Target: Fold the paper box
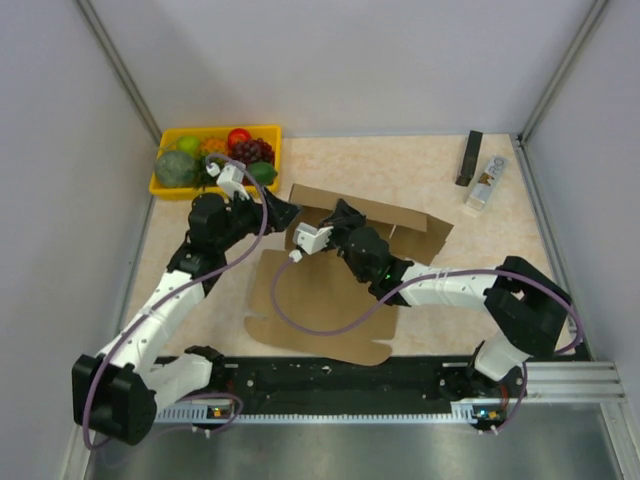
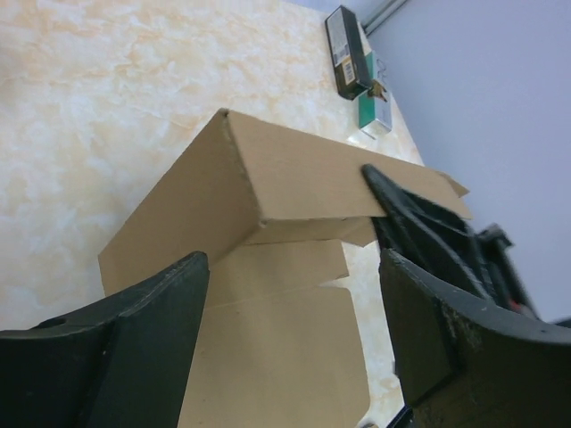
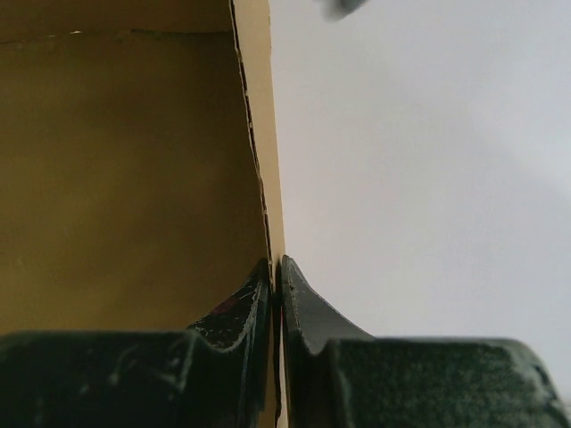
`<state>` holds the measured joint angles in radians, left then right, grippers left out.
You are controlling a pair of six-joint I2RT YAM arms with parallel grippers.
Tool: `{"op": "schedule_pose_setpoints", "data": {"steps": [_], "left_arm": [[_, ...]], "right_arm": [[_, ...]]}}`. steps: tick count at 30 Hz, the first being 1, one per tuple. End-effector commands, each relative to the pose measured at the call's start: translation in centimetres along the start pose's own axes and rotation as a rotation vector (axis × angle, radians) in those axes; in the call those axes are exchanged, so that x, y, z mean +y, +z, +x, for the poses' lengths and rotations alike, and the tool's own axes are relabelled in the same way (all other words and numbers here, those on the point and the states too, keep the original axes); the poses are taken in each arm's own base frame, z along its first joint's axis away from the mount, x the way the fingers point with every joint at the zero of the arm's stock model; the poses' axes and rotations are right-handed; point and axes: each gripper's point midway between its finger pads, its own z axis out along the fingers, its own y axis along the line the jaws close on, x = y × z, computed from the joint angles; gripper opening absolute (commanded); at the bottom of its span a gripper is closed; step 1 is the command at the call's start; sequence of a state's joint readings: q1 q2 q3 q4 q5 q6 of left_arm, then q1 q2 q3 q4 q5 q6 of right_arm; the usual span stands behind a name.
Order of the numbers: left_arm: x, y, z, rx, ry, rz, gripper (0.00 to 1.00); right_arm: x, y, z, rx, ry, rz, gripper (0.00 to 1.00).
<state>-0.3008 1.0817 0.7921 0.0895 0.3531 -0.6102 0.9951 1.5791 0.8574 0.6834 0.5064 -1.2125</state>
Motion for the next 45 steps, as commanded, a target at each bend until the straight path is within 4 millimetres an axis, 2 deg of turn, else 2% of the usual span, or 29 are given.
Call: {"op": "schedule_pose_setpoints", "data": {"steps": [1,4,6,7,8,10,11,13,15,17,20,21,22,27,30,31,34,36,37,39,40,41,42,43,44,45], "left_arm": [[-2.3,-3.0,-3.2,-0.139,0.078,0.039,0.83],[-1.7,-3.2,-4.4,-0.181,0.074,-0.022,0.85],[-0.4,-1.9,-3.8,-0.123,0.063,-0.073,0.84],[-1.2,-1.4,-4.5,-0.116,0.073,-0.051,0.83],[-0.3,-0.2,-3.8,-0.077,0.060,-0.069,0.82],[-0.4,0.9,-4.4,-0.076,0.064,-0.057,0.81],[0.2,1.7,-4.0,-0.062,0.067,-0.063,0.81],[0.0,2.4,-4.5,-0.068,0.079,-0.042,0.81],[0.6,3.3,-3.9,-0.047,0.083,-0.045,0.79],[1.5,3.9,-3.0,-0.020,0.089,-0.055,0.76],[2.6,4.5,-1.4,0.023,0.083,-0.062,0.62],[2.8,4.6,-1.0,0.031,0.081,-0.065,0.54],[3.3,4.6,-0.2,0.047,0.073,-0.073,0.51],[4.1,4.3,1.1,0.050,0.072,-0.073,0.45],[4.7,4.0,2.0,0.063,0.075,-0.086,0.42],[5.0,3.9,2.2,0.067,0.078,-0.094,0.41],[5.7,3.6,3.1,0.081,0.083,-0.114,0.38],[5.6,3.4,3.1,0.078,0.085,-0.112,0.37],[5.7,3.3,3.4,0.080,0.085,-0.112,0.37],[5.7,3.1,3.5,0.078,0.080,-0.110,0.36],[5.8,3.0,3.7,0.082,0.078,-0.111,0.36],[5.7,3.0,3.7,0.079,0.075,-0.108,0.36],[5.7,3.0,3.9,0.082,0.073,-0.105,0.35],[5.8,2.9,4.2,0.087,0.069,-0.106,0.35],[5.9,3.0,4.3,0.088,0.064,-0.105,0.35],[5.9,3.0,4.3,0.088,0.063,-0.105,0.35]], "right_arm": [[0.4,-0.2,-0.5,-0.015,0.003,0.003,0.08],[0.9,0.0,-0.6,-0.017,-0.001,-0.013,0.08],[0.8,0.0,-0.7,-0.017,0.000,-0.012,0.08],[0.9,0.0,-0.6,-0.017,0.001,-0.019,0.08],[0.9,0.1,-0.7,-0.017,0.001,-0.022,0.08],[1.0,0.0,-0.8,-0.021,0.004,-0.032,0.08],[0.9,0.1,-1.0,-0.026,0.011,-0.033,0.08],[0.8,0.0,-1.1,-0.030,0.024,-0.035,0.08],[0.8,0.0,-1.2,-0.034,0.028,-0.036,0.10],[1.0,0.1,-1.2,-0.038,0.029,-0.043,0.11],[1.2,0.1,-1.2,-0.038,0.037,-0.046,0.11],[1.3,0.1,-1.2,-0.042,0.039,-0.046,0.11],[1.5,0.0,-1.2,-0.041,0.043,-0.050,0.11],[1.4,-0.3,-1.1,-0.038,0.071,-0.054,0.14],[1.4,-0.7,-1.0,-0.033,0.111,-0.063,0.21],[1.9,-0.9,-0.8,-0.021,0.137,-0.090,0.23],[2.4,-1.4,-0.7,0.007,0.220,-0.142,0.41],[2.8,-2.1,0.1,0.065,0.257,-0.181,0.45],[2.1,-2.7,0.2,0.079,0.337,-0.166,0.56],[1.7,-4.0,1.5,0.146,0.402,-0.157,0.64],[1.7,-4.6,1.6,0.168,0.499,-0.149,0.74],[0.5,-5.6,1.9,0.179,0.546,-0.128,0.79],[1.3,-6.6,2.5,0.216,0.558,-0.177,0.92],[1.4,-7.3,2.3,0.223,0.645,-0.185,0.99],[0.9,-8.2,2.3,0.214,0.675,-0.200,0.99],[1.7,-9.4,2.9,0.253,0.677,-0.249,0.99]]}}
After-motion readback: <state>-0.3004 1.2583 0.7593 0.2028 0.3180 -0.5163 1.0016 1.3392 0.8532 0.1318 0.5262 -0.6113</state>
